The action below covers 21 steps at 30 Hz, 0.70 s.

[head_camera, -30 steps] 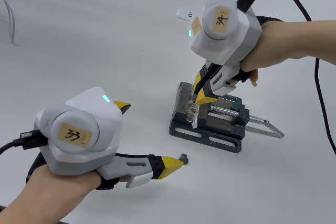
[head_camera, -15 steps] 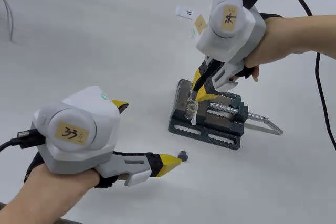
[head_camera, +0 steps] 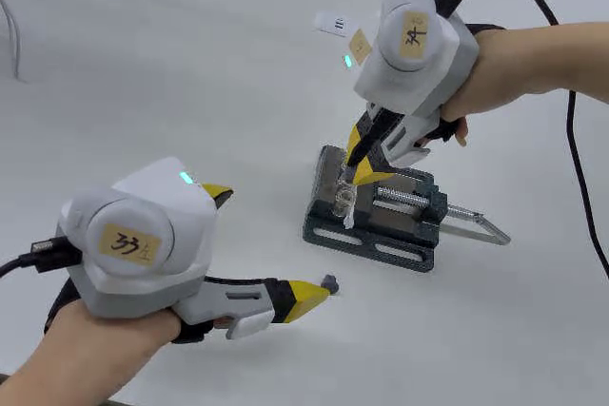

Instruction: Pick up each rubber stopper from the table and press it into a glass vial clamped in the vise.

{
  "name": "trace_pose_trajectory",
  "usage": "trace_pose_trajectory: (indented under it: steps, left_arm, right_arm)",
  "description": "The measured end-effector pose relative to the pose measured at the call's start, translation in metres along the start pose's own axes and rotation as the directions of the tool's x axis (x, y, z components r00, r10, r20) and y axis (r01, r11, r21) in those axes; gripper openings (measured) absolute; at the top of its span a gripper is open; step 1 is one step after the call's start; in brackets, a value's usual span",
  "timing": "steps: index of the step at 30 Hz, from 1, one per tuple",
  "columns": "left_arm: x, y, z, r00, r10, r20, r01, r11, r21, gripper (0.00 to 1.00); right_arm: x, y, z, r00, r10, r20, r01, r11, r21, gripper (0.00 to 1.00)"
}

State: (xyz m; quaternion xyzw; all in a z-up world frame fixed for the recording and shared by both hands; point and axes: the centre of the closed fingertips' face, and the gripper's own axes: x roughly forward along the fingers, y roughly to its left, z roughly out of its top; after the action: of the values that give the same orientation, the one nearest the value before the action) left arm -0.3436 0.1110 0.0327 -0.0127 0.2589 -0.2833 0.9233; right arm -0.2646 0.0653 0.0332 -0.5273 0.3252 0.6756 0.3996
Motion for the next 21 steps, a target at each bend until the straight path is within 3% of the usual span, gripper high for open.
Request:
trace_pose_trajectory:
  steps: [21]
  left_arm:
    - [0.0004,-0.0046,-0.0018,1.0000,-0.009,-0.002,0.009,1.000,-0.009,0.87]
  right_arm:
    - [-0.0006,0.0048,-0.0019,1.0000,-0.007,-0.006,0.007,1.000,-0.005,0.07]
